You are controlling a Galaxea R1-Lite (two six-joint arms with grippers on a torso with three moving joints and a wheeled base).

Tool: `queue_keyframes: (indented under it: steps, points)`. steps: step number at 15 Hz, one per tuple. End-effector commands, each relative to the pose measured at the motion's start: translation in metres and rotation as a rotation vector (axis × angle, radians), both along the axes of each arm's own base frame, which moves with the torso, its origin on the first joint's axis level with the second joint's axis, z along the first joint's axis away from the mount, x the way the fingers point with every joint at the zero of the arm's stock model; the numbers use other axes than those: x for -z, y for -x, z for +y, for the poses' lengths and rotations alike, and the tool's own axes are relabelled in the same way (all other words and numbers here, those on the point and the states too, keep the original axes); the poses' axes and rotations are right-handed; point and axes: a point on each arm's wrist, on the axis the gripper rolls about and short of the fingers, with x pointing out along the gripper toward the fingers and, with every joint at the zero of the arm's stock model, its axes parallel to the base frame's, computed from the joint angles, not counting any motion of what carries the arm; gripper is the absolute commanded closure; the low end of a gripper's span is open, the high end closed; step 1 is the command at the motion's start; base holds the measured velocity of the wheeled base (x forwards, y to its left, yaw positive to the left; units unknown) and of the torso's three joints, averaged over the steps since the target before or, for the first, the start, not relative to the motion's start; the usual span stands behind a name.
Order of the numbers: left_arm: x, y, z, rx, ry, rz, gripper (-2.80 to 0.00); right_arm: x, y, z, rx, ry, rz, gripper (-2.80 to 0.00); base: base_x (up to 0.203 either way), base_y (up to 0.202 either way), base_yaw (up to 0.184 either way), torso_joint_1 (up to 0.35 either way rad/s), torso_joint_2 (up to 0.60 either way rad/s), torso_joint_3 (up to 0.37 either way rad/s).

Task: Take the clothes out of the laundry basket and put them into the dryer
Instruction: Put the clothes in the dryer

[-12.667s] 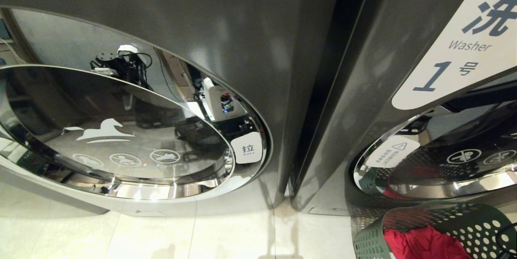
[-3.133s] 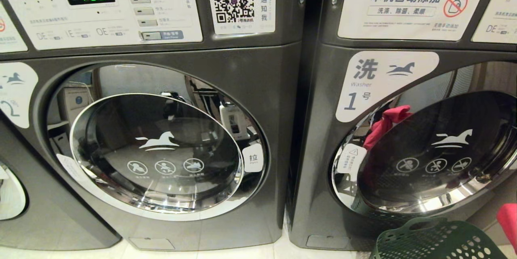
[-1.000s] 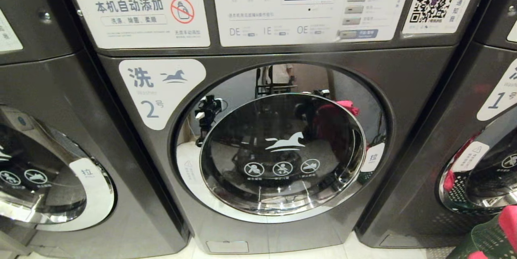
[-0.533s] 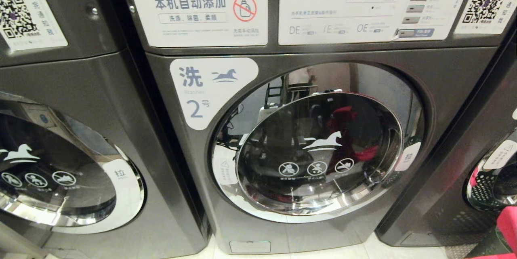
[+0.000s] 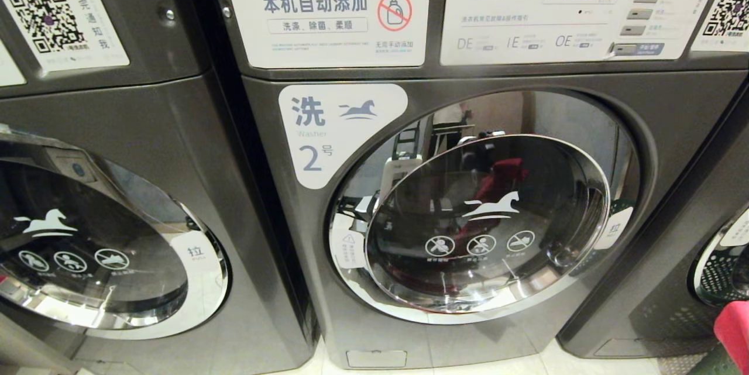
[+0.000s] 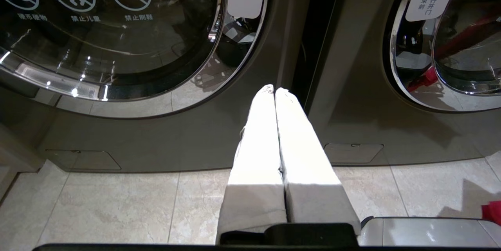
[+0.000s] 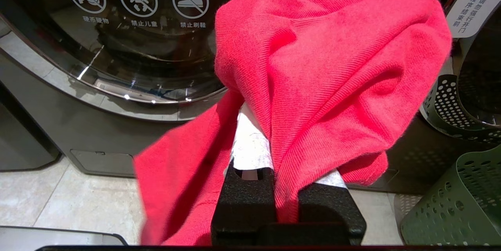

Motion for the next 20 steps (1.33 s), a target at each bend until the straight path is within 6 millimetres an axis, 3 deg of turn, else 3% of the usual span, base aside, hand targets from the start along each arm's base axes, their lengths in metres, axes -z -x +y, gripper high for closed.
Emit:
queue_keyframes:
  steps: [1,14,20]
  points:
    - [0.0004,0.0000,0.0000,-0.001,0.000,0.001,0.00,0.0000,0.0000,0.0000,-0.001,0.001,0.000,0.00,0.000,0.000,0.000,0.000,0.00,0.000]
    - [0.0003,0.0000,0.0000,-0.001,0.000,0.001,0.00,0.0000,-0.0001,0.0000,-0.001,-0.003,0.001,0.00,0.173,0.000,-0.001,0.003,0.00,0.002]
    - [0.0002,0.0000,0.0000,-0.001,0.000,0.001,0.00,0.0000,0.0000,0.0000,0.001,-0.001,0.000,0.00,0.000,0.000,0.000,0.007,-0.08,-0.092]
